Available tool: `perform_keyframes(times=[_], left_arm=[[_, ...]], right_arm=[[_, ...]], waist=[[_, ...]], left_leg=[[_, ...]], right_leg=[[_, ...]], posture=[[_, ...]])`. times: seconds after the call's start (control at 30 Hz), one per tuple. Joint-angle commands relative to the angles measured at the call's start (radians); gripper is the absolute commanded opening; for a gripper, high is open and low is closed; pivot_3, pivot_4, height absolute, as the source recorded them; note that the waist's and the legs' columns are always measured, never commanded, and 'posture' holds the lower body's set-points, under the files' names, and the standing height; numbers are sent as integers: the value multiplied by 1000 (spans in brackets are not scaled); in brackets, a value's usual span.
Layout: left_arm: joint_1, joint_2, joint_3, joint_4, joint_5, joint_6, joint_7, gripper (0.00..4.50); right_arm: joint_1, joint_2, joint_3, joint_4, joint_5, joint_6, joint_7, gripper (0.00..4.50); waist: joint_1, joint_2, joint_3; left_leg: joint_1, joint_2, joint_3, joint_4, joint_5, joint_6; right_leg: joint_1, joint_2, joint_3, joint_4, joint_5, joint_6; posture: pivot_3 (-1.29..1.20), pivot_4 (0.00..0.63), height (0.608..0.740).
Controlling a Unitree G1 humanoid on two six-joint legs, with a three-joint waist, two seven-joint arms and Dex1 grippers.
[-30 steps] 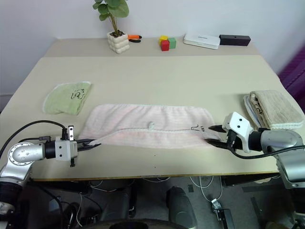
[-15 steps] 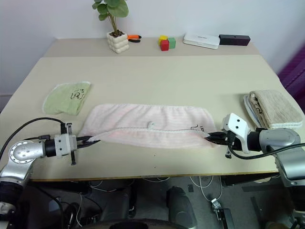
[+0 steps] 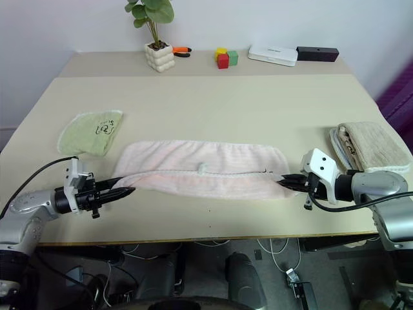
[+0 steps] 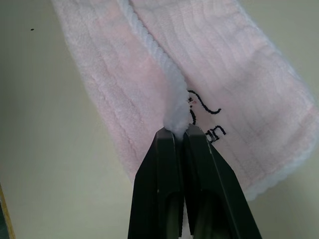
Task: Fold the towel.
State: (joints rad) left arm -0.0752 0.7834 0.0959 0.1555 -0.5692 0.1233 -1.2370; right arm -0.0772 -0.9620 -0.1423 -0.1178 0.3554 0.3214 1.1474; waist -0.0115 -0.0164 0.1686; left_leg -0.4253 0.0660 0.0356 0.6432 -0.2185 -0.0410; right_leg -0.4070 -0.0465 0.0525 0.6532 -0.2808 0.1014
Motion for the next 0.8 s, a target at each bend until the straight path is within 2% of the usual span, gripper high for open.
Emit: perform_keyframes(times=[0.03, 0.33, 0.43, 0.57, 0.8], left_arm=[[-1, 9, 20, -21, 31, -15, -12, 2760], [4, 2, 30, -25, 87, -30, 16, 2760], [6, 3, 31, -36, 88, -22, 15, 1909], [18, 10, 45, -63, 81, -16, 16, 44], [38, 27, 71, -94, 85, -8, 12, 44]], right_arm=[[4, 1, -27, -35, 12, -4, -7, 0], [1, 13, -18, -28, 8, -15, -23, 0], [0, 16, -16, -23, 7, -19, -26, 0], [-3, 18, -12, -17, 4, -24, -26, 0], [-16, 20, -3, -3, 0, -33, -18, 0]], waist=[[0, 0, 0], [0, 0, 0], [0, 0, 0], [0, 0, 0], [0, 0, 0]], left_leg=[[0, 0, 0, 0, 0, 0], [0, 0, 0, 0, 0, 0], [0, 0, 0, 0, 0, 0], [0, 0, 0, 0, 0, 0], [0, 0, 1, -1, 0, 0]], right_leg=[[0, 0, 0, 0, 0, 0], [0, 0, 0, -1, 0, 0], [0, 0, 0, -1, 0, 0], [0, -1, 0, -1, 0, 0], [0, -1, 0, -2, 0, 0]], posture=[[0, 150, 740], [0, 150, 740], [0, 150, 740], [0, 150, 740], [0, 150, 740]])
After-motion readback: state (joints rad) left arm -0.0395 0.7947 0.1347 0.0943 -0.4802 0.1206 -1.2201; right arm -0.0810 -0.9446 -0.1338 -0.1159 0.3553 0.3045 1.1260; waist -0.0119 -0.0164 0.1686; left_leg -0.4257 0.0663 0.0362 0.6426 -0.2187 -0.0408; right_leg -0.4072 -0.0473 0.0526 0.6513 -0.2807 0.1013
